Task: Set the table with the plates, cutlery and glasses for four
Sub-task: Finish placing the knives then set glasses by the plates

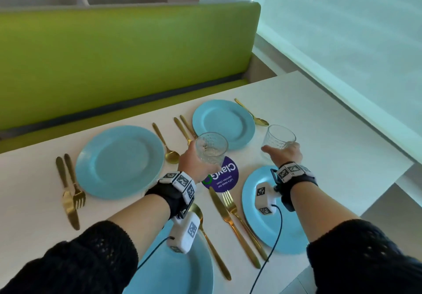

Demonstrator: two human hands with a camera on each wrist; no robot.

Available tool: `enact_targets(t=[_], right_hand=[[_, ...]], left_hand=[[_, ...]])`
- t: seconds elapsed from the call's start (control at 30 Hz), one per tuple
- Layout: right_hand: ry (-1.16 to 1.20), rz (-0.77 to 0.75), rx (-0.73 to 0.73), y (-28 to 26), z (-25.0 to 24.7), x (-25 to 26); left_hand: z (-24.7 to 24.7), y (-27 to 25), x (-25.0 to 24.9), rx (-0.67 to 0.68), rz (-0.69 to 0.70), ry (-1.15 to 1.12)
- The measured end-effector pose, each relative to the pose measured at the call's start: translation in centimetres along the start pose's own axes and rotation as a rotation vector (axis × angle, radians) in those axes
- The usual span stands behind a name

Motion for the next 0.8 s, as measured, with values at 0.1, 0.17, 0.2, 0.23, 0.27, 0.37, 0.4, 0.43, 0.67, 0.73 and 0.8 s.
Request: enact_targets(t=[0.1,0.17,0.2,0.23,0.27,0.37,0.4,0.43,0.67,0.73,0.8], right_hand=[[-0.002,0.023,0.021,1.8,0.4,-0.5],[0.000,0.034,0.037,2.6,0.8,-0.8],[0.002,0.038,0.041,2.9,1.0,-0.9],[0.002,0.037,0.042,3.2,1.2,-1.0],[0.000,0.035,0.042,3.4,1.4,-1.1],[0.010,0.050,0.043,3.8,1.8,-1.5],[0.019,0.056,0.041,3.9,2.0,-1.6],[0.032,0.061,0.036,4.1,2.1,-1.8],[0.115,0.074,0.005,5.5,3.2,-2.9],[0.132,0.092,0.001,5.7,3.5,-3.2],[0.133,0.103,0.001,5.9,3.8,-3.4]], left_hand=[[0.6,-0.3,-0.9,0.003,-0.031,0.041],[1.0,0.0,-1.1,0.010,-0.036,0.052],[1.3,0.2,-1.1,0.015,-0.032,0.059],[1.5,0.4,-1.2,0.017,-0.033,0.068],[1.8,0.5,-1.3,0.017,-0.030,0.074],[2.4,0.8,-1.4,0.034,-0.030,0.093],[2.5,0.8,-1.5,0.044,-0.026,0.091],[2.7,0.8,-1.6,0.055,-0.025,0.084],[3.5,0.8,-1.6,0.121,-0.030,0.084],[3.6,0.8,-1.6,0.133,-0.024,0.088],[3.7,0.8,-1.5,0.144,-0.015,0.096]])
Point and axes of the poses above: each hand's wrist, its own y-axis towards the middle knuckle, its own z-axis out of the palm, x = y × z, the point moved 2 cm from there along y, towards the middle knuckle, and after that the axes turned 6 degrees about -z, right-handed, at the moved point
